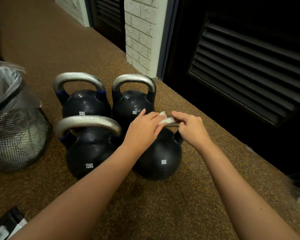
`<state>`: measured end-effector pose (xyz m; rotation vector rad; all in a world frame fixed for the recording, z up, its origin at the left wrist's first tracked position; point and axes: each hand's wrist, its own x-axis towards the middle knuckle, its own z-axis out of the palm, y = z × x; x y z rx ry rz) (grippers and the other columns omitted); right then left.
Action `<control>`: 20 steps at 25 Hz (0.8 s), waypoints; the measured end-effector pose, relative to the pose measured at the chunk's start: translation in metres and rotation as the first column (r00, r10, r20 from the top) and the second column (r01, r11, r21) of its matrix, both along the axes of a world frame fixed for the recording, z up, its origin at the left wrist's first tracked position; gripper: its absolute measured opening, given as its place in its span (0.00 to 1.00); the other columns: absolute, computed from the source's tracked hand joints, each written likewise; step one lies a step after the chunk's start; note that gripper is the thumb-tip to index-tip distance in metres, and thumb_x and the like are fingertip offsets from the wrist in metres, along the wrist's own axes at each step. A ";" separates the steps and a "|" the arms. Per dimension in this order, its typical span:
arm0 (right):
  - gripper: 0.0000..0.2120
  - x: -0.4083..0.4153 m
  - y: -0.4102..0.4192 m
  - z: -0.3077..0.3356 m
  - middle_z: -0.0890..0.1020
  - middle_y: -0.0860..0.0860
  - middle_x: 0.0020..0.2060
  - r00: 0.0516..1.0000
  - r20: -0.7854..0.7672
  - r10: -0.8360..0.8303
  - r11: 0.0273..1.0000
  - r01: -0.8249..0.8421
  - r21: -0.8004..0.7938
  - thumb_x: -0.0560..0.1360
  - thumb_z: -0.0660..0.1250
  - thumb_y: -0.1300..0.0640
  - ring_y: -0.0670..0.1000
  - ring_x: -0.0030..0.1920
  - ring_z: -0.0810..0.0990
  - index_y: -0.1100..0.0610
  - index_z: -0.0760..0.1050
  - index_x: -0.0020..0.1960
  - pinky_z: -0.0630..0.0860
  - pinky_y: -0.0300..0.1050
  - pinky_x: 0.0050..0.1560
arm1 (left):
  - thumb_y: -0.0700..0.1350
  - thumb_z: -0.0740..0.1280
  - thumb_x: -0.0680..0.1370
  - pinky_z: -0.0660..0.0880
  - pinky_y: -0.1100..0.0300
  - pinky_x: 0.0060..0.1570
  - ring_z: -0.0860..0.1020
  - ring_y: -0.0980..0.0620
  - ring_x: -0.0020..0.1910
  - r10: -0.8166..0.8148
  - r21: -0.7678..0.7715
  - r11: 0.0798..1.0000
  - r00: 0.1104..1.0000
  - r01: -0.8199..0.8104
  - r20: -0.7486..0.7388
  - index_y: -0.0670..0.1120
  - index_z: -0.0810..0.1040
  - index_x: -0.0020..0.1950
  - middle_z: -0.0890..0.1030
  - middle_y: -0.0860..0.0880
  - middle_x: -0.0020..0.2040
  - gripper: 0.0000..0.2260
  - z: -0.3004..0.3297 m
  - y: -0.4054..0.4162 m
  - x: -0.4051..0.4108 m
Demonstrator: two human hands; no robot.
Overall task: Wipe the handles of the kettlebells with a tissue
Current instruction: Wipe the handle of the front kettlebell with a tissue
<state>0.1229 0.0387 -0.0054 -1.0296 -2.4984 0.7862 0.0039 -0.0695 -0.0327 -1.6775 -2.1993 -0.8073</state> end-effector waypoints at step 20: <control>0.23 0.003 0.000 0.000 0.71 0.47 0.69 0.998 0.001 0.064 0.998 -0.064 -0.011 0.75 0.56 0.67 0.46 0.72 0.63 0.53 0.70 0.68 0.49 0.36 0.71 | 0.45 0.60 0.80 0.70 0.59 0.45 0.77 0.50 0.41 -0.071 -0.048 0.994 0.911 0.099 0.406 0.46 0.76 0.39 0.78 0.50 0.37 0.12 0.013 -0.003 -0.011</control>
